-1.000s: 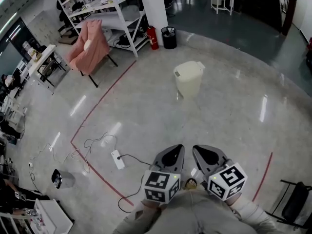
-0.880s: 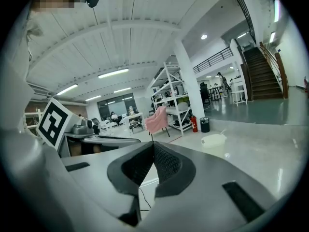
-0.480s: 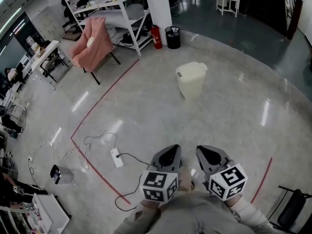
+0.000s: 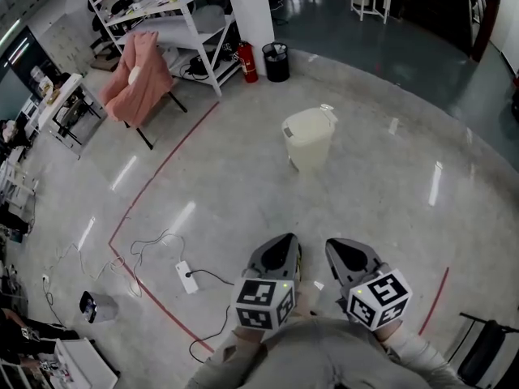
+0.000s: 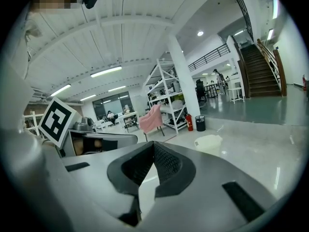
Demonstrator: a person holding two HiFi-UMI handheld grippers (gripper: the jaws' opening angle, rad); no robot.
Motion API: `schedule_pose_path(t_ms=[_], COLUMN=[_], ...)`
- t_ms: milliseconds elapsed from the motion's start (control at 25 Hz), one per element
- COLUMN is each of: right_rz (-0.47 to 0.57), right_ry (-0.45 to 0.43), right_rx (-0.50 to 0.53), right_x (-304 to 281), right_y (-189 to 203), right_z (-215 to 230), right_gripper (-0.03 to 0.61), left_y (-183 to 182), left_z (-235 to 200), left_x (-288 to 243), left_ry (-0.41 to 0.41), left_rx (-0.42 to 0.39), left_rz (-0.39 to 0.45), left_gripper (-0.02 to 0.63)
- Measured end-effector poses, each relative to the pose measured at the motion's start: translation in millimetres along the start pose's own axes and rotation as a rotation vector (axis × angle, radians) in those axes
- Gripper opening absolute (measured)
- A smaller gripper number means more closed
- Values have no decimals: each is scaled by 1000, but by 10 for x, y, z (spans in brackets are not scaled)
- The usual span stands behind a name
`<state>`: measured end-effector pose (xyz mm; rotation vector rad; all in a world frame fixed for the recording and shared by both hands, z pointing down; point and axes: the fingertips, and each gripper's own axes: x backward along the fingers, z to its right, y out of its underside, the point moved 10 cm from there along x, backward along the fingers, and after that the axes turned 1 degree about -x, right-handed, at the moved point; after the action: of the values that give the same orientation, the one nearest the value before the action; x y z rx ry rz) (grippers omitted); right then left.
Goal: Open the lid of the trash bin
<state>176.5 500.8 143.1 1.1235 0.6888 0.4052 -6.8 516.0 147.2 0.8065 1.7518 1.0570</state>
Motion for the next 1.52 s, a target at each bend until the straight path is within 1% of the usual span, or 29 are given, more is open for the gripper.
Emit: schedule_pose_path(t_ms=[160,360,760,1160,1520], right_rz=[-9,-5,-28,-54,-81], right_ry=[2,29,74,90,63], right_rx=[-14,-26,-63,-66,-80], right_x=[-344,-775,-1505,-2217,-2671], right_y=[-198,-481,-862,-1098,-1190], right_z=[286,578,1012,1354,1569], right_gripper=[-3,-2,-2,-2,-2], left_y=[-241,-522,-1020,-1267,-1381], left_z=[-178,-443,-950,-1459,-1769], left_x=[-405,-872,-1663,-2297,-2664], left_ry=[15,35,66,102,98], left_rx=[-1,-18,-28,-25,-33], left_rz=[-15,-49,-87,-112,-139], left_gripper=[5,5,5,5,5])
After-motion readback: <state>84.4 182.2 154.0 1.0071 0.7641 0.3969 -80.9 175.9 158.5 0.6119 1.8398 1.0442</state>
